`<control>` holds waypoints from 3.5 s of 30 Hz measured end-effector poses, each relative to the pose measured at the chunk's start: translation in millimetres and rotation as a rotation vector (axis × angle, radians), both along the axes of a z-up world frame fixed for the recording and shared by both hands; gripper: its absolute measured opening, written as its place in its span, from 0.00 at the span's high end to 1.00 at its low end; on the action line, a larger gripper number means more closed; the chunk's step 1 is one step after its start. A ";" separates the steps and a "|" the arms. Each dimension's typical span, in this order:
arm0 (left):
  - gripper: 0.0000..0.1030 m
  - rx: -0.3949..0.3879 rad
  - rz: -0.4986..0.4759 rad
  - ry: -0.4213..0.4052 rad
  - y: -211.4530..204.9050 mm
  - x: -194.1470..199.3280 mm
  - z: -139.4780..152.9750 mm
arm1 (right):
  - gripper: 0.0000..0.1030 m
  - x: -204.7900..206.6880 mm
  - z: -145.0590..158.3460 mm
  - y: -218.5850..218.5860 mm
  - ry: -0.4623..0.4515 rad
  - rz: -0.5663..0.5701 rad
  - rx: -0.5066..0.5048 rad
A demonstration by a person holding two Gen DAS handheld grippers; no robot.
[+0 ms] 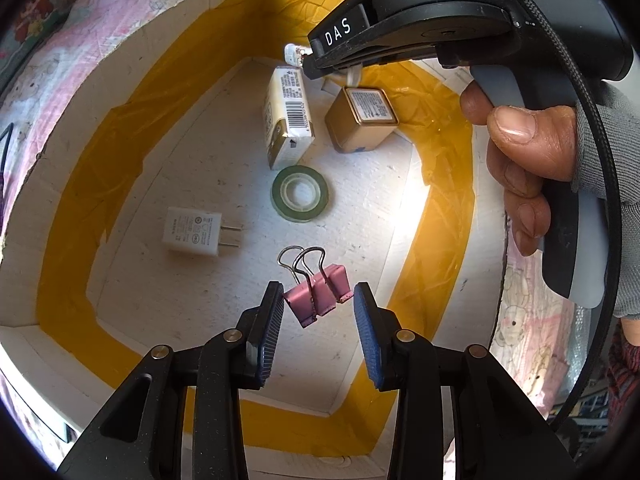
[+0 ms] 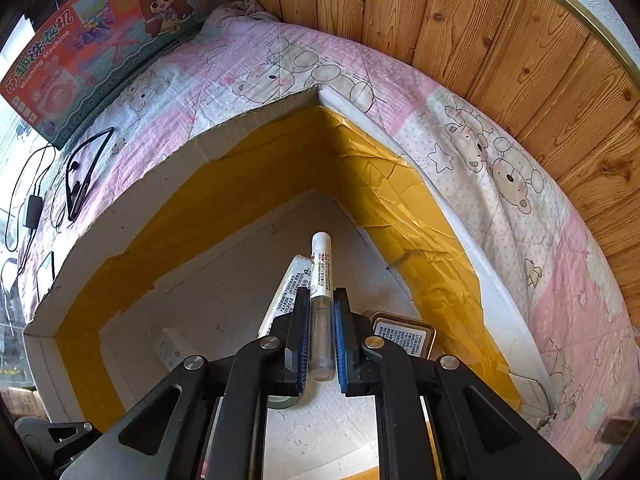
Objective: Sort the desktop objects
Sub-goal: 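Open the left tool dropping the clip while the right tool releases the marker in the box, then withdraw both tools from the box toward the black marker and glasses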
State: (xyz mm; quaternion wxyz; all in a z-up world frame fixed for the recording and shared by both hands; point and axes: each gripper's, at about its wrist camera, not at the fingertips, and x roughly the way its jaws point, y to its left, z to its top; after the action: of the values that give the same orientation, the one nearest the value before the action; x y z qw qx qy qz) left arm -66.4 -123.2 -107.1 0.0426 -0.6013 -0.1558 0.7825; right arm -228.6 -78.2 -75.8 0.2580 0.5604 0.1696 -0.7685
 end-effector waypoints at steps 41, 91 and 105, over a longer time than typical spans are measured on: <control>0.58 -0.060 0.023 0.097 15.4 22.9 59.0 | 0.68 73.1 55.7 64.3 -0.038 0.038 -0.076; 0.58 -0.242 -0.254 0.385 143.8 62.1 98.9 | 0.56 191.8 94.7 235.5 0.192 -0.112 -0.470; 0.58 -0.209 -0.294 0.311 175.7 39.8 59.3 | 0.48 138.5 -35.0 303.8 -0.082 -0.524 -0.528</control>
State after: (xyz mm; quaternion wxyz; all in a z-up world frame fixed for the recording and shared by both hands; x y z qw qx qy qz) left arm -26.6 52.5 -47.8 0.1173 -0.4907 0.0238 0.8630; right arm -90.1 225.6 -110.8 0.1947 0.5292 -0.1943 -0.8027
